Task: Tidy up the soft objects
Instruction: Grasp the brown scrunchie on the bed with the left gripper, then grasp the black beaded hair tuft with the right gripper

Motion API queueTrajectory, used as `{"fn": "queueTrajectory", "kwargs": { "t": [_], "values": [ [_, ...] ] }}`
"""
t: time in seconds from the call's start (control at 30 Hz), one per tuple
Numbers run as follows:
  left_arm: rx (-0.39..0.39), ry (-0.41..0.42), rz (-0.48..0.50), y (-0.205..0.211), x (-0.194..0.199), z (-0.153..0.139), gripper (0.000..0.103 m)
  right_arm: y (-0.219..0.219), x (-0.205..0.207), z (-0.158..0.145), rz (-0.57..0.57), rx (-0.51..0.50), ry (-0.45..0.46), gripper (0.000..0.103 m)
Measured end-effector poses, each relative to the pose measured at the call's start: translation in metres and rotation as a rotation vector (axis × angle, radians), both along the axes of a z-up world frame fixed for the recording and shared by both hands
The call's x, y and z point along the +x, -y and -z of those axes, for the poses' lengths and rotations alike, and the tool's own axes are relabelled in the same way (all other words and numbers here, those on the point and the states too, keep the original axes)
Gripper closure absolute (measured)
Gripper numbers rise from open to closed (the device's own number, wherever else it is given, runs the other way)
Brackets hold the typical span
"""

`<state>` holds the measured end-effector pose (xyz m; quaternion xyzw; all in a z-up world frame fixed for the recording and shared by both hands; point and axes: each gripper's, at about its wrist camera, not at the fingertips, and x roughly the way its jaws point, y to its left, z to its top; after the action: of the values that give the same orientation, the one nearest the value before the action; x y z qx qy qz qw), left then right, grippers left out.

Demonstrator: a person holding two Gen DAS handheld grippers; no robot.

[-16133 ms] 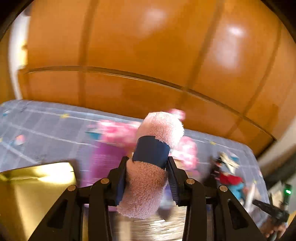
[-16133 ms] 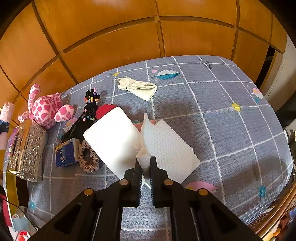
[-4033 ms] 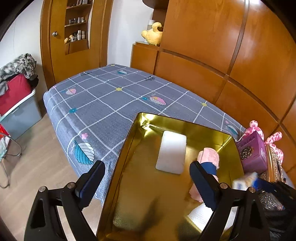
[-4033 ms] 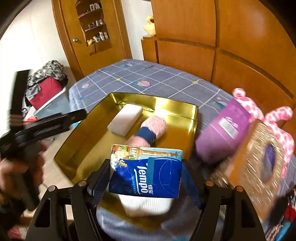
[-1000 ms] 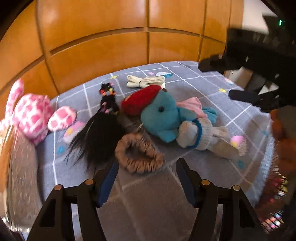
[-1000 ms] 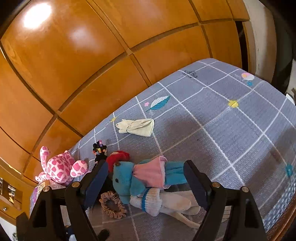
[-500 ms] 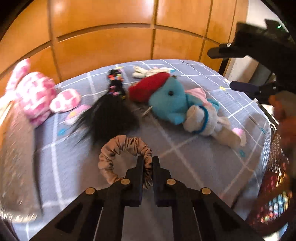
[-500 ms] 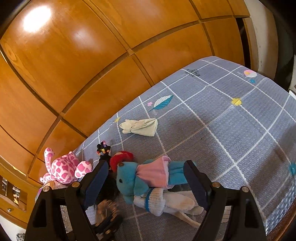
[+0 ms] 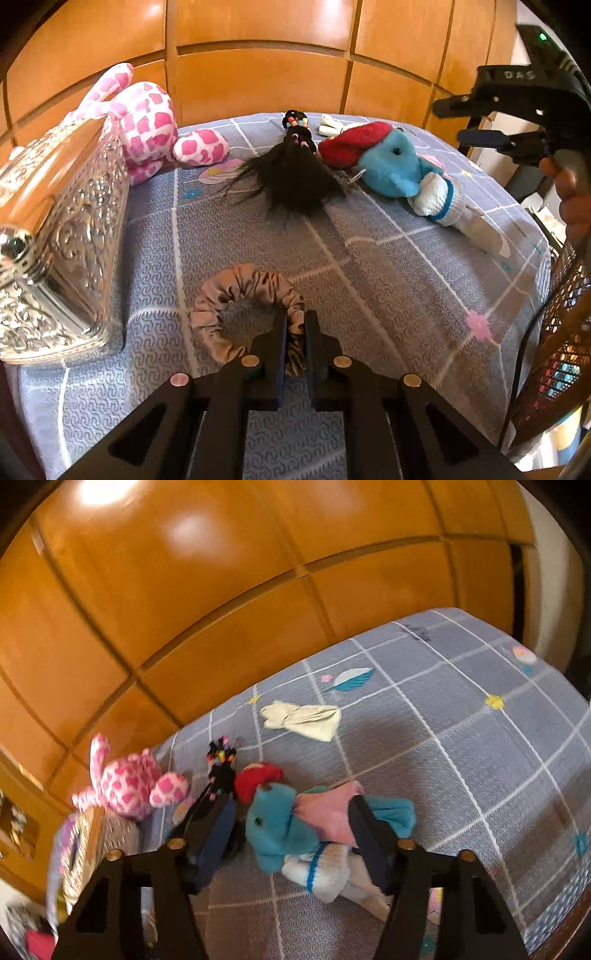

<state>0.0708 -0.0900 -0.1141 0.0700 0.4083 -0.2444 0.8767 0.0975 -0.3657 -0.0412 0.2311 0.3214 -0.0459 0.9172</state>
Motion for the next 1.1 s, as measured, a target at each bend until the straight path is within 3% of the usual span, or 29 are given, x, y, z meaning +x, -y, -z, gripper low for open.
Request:
{"fn": "queueTrajectory", "kwargs": {
  "t": [0.07, 0.13, 0.33, 0.4, 0.47, 0.63, 0.7, 0.73, 0.83, 1.0, 1.1],
  "values": [
    [-0.002, 0.013, 0.001, 0.001, -0.003, 0.001, 0.094, -0.018, 0.004, 0.0, -0.055, -0.058, -0.016, 0.058],
    [-0.008, 0.02, 0.002, 0.001, -0.005, 0.001, 0.094, -0.04, 0.012, 0.003, -0.124, -0.1, -0.045, 0.061],
    [-0.04, 0.03, 0.005, -0.004, -0.008, 0.001, 0.094, -0.089, 0.055, 0.004, -0.26, -0.109, -0.1, 0.061],
    [-0.054, 0.028, 0.003, -0.006, -0.008, 0.001, 0.094, -0.097, 0.079, 0.01, -0.268, -0.082, -0.135, 0.057],
    [-0.063, 0.028, 0.002, -0.007, -0.008, 0.002, 0.094, -0.101, 0.104, 0.019, -0.252, -0.058, -0.185, 0.043],
    [-0.083, 0.032, 0.005, -0.009, -0.008, 0.002, 0.094, -0.106, 0.146, 0.045, -0.198, -0.079, -0.284, 0.042],
    [-0.09, 0.032, 0.006, -0.011, -0.009, 0.002, 0.094, -0.109, 0.155, 0.053, -0.187, -0.116, -0.306, 0.058],
    [-0.093, 0.032, 0.007, -0.011, -0.009, 0.002, 0.094, -0.111, 0.159, 0.056, -0.186, -0.141, -0.32, 0.075],
    [-0.1, 0.031, 0.005, -0.014, -0.01, 0.002, 0.094, -0.116, 0.157, 0.06, -0.211, -0.208, -0.33, 0.088],
    [-0.097, 0.034, 0.004, -0.013, -0.01, 0.002, 0.094, -0.12, 0.118, 0.046, -0.321, -0.255, -0.286, 0.09],
    [-0.088, 0.039, 0.002, -0.009, -0.011, 0.001, 0.094, -0.118, 0.091, 0.045, -0.388, -0.274, -0.313, 0.09]
  ]
}}
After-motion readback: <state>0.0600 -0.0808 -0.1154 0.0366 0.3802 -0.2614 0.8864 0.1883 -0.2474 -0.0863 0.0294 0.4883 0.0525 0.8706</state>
